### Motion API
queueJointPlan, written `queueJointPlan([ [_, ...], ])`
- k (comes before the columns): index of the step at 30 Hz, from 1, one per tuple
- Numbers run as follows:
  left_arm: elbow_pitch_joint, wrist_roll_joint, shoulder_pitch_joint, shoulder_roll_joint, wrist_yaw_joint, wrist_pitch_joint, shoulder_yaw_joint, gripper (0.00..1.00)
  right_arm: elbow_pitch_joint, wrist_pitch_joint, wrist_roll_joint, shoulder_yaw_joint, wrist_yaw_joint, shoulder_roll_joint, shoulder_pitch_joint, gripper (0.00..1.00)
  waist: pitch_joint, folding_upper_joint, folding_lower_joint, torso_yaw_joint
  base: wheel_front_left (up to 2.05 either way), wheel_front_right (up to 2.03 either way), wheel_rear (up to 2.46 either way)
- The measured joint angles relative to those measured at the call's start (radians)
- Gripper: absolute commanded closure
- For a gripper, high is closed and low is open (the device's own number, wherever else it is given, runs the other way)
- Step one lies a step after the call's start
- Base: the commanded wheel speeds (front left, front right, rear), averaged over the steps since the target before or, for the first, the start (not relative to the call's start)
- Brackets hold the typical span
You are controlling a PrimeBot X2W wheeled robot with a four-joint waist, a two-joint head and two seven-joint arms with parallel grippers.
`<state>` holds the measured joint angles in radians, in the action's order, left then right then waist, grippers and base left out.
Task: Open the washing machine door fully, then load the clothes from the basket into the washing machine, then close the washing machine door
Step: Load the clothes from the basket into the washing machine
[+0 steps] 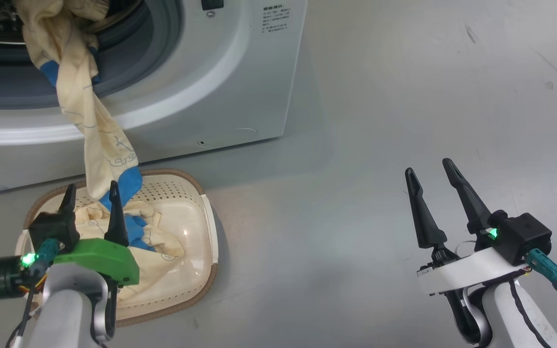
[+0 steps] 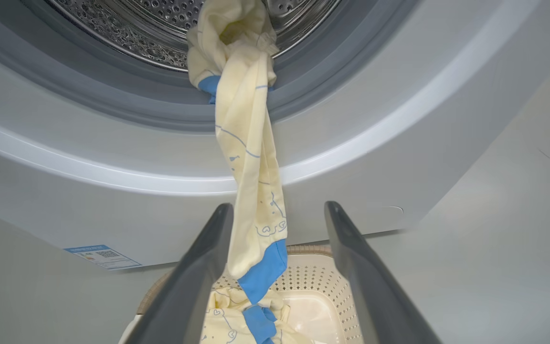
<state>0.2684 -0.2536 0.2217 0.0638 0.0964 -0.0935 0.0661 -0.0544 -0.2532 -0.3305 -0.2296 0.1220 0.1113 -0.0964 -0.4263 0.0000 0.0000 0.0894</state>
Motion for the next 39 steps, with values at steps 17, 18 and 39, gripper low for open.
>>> queueJointPlan([
  [17,0.197,0.017,0.258,0.087,0.004,0.173,-0.038,0.00,0.024,0.000,-0.005,-0.041,0.000,-0.016,-0.103,0.00,-0.154,0.0000,0.0000,0.068,0.00,0.00,0.00],
  [18,0.211,0.016,0.268,0.090,0.004,0.181,-0.042,0.00,0.023,0.000,-0.005,-0.042,0.000,-0.016,-0.107,0.00,-0.159,0.0000,0.0000,0.073,0.00,0.00,0.00],
  [39,0.398,-0.034,0.379,0.127,-0.002,0.250,-0.093,1.00,-0.001,0.000,-0.020,-0.041,0.000,-0.022,-0.120,0.00,-0.170,0.0000,0.0000,0.113,0.00,0.00,0.00],
])
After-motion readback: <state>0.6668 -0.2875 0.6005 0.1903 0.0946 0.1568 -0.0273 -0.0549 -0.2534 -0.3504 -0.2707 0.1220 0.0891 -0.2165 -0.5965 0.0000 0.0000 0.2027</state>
